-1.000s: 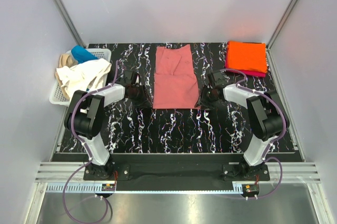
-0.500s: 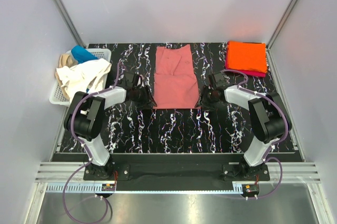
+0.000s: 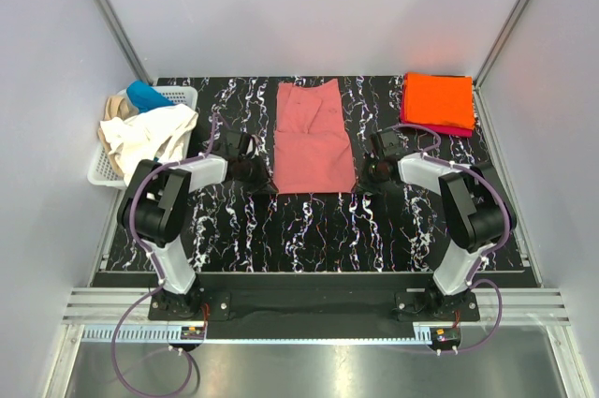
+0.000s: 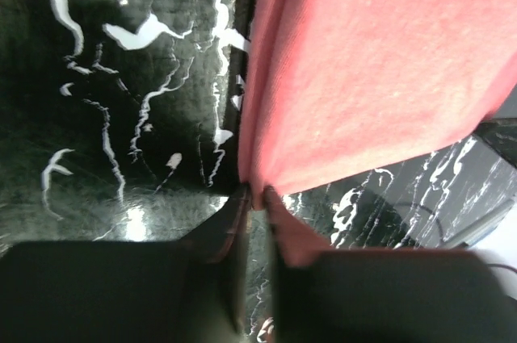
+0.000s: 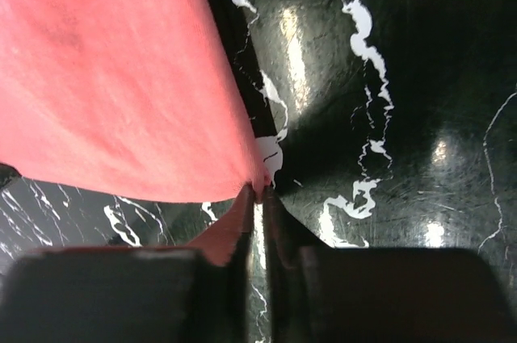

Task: Fold and stack the t-shirts
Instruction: Fold the tshirt

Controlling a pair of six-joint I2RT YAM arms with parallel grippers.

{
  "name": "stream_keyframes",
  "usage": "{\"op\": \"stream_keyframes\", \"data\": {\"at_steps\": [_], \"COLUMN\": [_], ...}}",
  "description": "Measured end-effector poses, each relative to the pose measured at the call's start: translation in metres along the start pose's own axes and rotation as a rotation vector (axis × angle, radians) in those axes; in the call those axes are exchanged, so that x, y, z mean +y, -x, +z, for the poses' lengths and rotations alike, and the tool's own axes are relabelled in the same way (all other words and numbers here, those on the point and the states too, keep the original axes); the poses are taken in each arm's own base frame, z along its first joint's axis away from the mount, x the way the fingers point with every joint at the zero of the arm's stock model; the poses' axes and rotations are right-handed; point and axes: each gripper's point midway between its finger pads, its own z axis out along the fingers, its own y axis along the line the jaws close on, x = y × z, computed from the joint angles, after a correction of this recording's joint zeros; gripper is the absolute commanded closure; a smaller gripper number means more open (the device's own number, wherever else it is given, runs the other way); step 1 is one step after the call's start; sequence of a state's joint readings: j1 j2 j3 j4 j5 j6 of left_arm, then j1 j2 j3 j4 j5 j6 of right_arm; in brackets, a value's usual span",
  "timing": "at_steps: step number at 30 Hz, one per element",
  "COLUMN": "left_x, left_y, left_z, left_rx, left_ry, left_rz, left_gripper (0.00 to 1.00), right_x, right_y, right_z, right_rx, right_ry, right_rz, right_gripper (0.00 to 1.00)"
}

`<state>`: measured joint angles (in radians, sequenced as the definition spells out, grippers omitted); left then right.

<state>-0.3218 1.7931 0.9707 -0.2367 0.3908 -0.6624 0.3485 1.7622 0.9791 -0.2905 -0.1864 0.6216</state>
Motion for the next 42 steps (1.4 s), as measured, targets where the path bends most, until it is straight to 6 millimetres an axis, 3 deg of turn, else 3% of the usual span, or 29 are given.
{"op": "stream_keyframes", "data": {"at_steps": [2,9,13,19,26,29,32,37,39,42], "left_x": [-0.001,-0.003,-0.006,-0.017,-0.065,-0.076,-0.078,-0.069,-0.071,-0.081], "left_y": [0.000,-0.003,-0.030,-0.085,-0.136,-0.155,-0.156,-0.152,-0.144,-0.117], "left_z": [0.000,0.000,-0.006,-0.034,-0.088,-0.107,-0.116,-0.113,-0.111,-0.111], "left_rx": [0.002,0.003,0.033,0.073,0.027,0.026,0.006,-0.001,0.001,-0.027], "left_ry": [-0.007,-0.009,-0.007,-0.026,-0.147,-0.184,-0.192,-0.133,-0.105,-0.086], "left_rz": [0.001,0.013,0.046,0.120,0.236,0.252,0.239,0.226,0.219,0.204], "left_gripper": [1.00,1.00,1.00,1.00,1.00,1.00,1.00,1.00,1.00,1.00], "right_x": [-0.001,-0.004,-0.020,-0.033,-0.023,-0.017,-0.017,-0.022,-0.024,-0.022], "right_y": [0.002,0.004,-0.009,-0.036,-0.056,-0.060,-0.064,-0.067,-0.066,-0.055], "right_z": [0.001,-0.001,-0.015,-0.064,-0.146,-0.175,-0.184,-0.172,-0.164,-0.158], "right_rx": [-0.010,-0.058,-0.072,-0.095,-0.213,-0.276,-0.294,-0.257,-0.235,-0.213], "right_ry": [-0.002,0.005,-0.032,-0.039,0.076,0.146,0.166,0.128,0.102,0.057], "right_rz": [-0.002,-0.031,-0.031,0.005,0.055,0.057,0.054,0.049,0.043,0.020], "right_gripper": [1.00,1.00,1.00,1.00,1.00,1.00,1.00,1.00,1.00,1.00]}}
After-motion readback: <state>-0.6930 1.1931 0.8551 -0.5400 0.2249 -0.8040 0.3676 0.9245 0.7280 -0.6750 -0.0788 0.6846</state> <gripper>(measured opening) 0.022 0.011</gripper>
